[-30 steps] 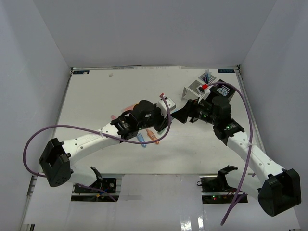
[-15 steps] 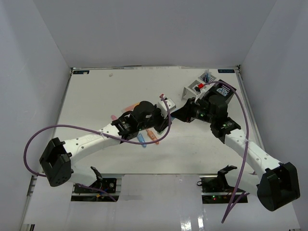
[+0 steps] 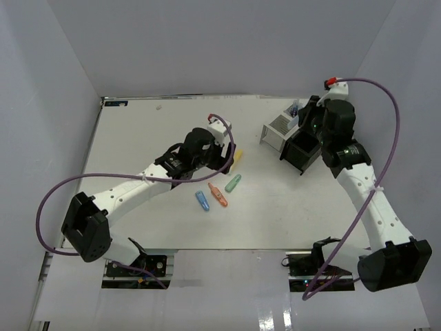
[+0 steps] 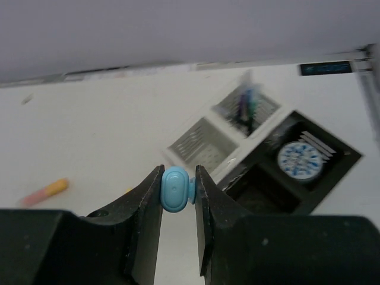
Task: Sort the stationery into containers
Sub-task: Place the stationery in the storage box, then pick up the stationery from the center of the board, then place the stationery in the storage box.
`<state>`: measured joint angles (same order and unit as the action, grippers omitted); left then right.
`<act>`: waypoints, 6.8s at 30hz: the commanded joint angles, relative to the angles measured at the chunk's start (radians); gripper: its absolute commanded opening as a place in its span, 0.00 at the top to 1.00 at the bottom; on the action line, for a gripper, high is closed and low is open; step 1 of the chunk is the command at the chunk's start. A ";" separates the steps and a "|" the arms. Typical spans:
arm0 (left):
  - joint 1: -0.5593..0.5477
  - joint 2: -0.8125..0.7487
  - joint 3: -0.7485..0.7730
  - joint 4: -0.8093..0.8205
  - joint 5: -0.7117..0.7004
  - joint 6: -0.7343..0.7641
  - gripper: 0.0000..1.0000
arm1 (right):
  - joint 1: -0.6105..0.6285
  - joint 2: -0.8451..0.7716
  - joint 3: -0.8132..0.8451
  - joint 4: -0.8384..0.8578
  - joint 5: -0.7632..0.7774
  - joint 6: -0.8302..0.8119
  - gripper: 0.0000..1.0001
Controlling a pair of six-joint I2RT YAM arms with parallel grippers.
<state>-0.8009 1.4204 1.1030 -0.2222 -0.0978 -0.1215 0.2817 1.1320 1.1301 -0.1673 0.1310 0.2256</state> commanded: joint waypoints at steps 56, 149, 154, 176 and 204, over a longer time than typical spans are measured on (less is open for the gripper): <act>0.198 0.147 0.066 -0.068 0.268 -0.139 0.02 | -0.168 0.292 0.203 0.018 0.208 -0.135 0.92; -0.093 0.081 0.038 0.314 0.314 0.168 0.99 | -0.072 -0.298 -0.501 0.374 -0.709 0.268 0.10; -0.106 0.060 0.024 0.319 0.320 0.174 0.99 | -0.050 -0.268 -0.490 0.431 -0.720 0.308 0.09; -0.127 0.029 -0.028 0.354 0.317 0.163 0.80 | -0.007 -0.169 -0.475 0.476 -0.645 0.294 0.85; 0.310 -0.147 -0.106 -0.037 -0.002 -0.098 0.02 | -0.096 0.124 -0.072 0.098 0.262 -0.074 0.92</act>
<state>-0.4873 1.3064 1.0061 -0.2592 -0.0631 -0.2329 0.2073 1.2236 1.0031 -0.0700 0.3519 0.1715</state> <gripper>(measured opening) 0.979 0.295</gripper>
